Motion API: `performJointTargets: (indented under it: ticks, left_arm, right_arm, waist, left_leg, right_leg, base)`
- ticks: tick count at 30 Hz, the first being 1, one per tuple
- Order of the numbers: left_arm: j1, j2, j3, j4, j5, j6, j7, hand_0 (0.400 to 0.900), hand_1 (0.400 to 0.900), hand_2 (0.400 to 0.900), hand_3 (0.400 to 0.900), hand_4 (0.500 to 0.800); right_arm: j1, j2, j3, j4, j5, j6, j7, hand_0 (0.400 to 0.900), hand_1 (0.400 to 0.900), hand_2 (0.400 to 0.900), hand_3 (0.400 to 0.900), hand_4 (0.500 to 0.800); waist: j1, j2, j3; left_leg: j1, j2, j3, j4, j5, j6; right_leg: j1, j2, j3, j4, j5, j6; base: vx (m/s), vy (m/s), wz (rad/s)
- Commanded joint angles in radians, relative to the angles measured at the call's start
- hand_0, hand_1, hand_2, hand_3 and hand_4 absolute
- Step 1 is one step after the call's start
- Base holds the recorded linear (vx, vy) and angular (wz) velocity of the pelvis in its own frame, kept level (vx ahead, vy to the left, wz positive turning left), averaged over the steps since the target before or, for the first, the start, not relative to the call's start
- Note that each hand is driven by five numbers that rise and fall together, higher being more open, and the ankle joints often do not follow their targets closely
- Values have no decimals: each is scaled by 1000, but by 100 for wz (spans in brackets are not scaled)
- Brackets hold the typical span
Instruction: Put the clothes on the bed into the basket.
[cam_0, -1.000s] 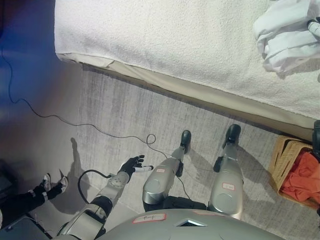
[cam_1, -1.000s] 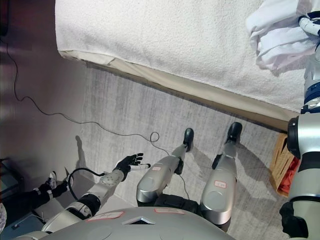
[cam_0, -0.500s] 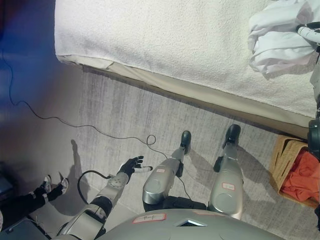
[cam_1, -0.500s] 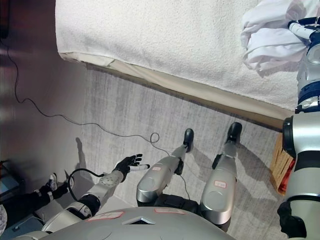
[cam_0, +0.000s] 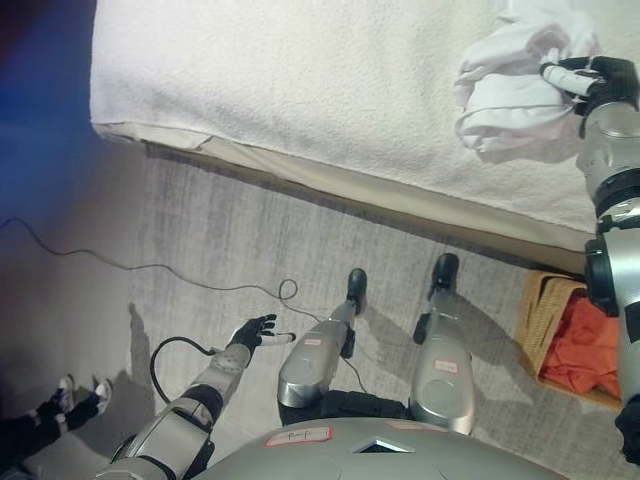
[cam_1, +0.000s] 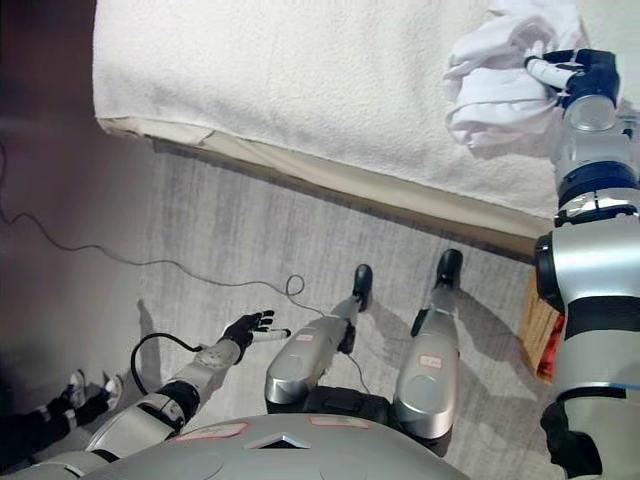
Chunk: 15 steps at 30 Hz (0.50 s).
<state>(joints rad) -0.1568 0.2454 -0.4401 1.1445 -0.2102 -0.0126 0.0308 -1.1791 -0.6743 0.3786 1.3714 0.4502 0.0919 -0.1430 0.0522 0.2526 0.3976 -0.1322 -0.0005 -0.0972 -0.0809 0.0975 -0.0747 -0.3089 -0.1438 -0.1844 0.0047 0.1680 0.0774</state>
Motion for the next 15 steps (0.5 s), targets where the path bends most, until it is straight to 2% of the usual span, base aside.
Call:
performJointTargets:
  ticks: [1,8,15]
  left_arm:
    - [28,74,-16,132,28,22,27,900,900,900,900,800]
    - [45,92,38,192,54,33,16,900,900,900,900,800]
    - [80,106,73,219,80,34,6,900,900,900,900,800]
  right_arm:
    - [-11,26,91,-48,-47,-57,8,400,400,400,400,500]
    - [-10,34,138,-47,-150,-43,41,400,400,400,400,500]
    - [-54,-14,175,-22,-218,-43,68,400,400,400,400,500]
  waist:
    - [-3,-110,-162]
    - [-38,-211,-254]
    - [-76,-265,-327]
  left_leg:
    - [12,0,21,14,-97,16]
    - [112,16,112,19,-150,27]
    - [191,16,226,24,-192,39]
  right_leg:
    - [9,-24,111,109,-142,43]
    - [65,3,176,69,-117,60]
    - [94,33,262,27,-76,87]
  base:
    - [55,13,-42]
    - [50,30,-55]
    - [11,41,-61]
